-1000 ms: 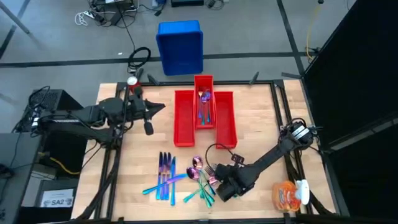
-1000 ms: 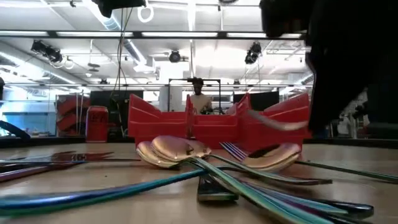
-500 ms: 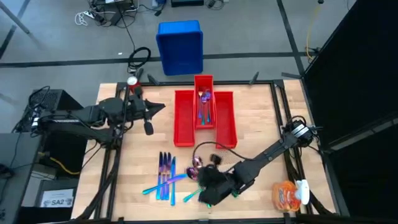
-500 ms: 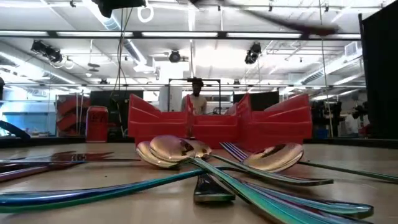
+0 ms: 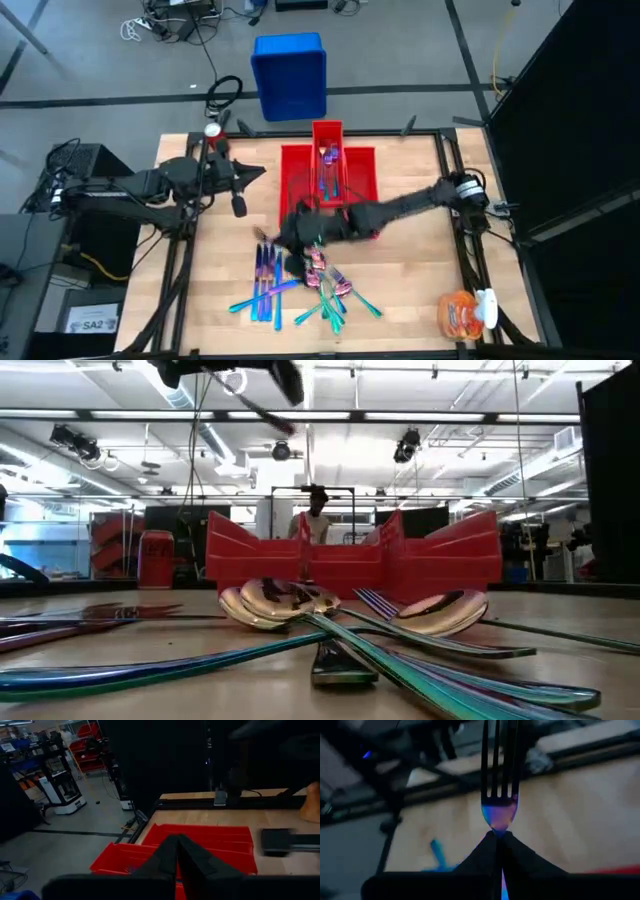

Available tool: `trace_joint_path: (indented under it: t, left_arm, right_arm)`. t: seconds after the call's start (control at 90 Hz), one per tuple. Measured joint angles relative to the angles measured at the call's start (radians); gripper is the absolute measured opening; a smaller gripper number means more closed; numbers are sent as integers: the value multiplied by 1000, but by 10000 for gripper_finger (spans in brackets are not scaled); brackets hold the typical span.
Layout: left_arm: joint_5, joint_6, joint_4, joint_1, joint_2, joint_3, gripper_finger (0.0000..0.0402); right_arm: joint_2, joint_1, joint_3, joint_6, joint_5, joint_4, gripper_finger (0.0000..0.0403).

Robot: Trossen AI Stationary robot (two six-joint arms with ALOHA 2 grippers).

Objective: Sort silverware
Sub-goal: Put the iridescent fork into the middle orange bin

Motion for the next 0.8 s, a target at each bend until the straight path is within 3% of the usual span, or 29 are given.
trace_joint_path:
  t: [0.333,0.622,0.7,0.8]
  left_arm:
    - [0,0,1,0,0,0,0]
    - [0,0,1,0,0,0,0]
    - [0,0,1,0,0,0,0]
    - [0,0,0,0,0,0,0]
  right_arm:
    - [-38,-161,-104,-18,-16,46,0]
    - [-253,-193,-509,54,-5,386,0]
    - [-320,-214,-626,101,71,533,0]
    - [-386,-246,-714,135,242,616,0]
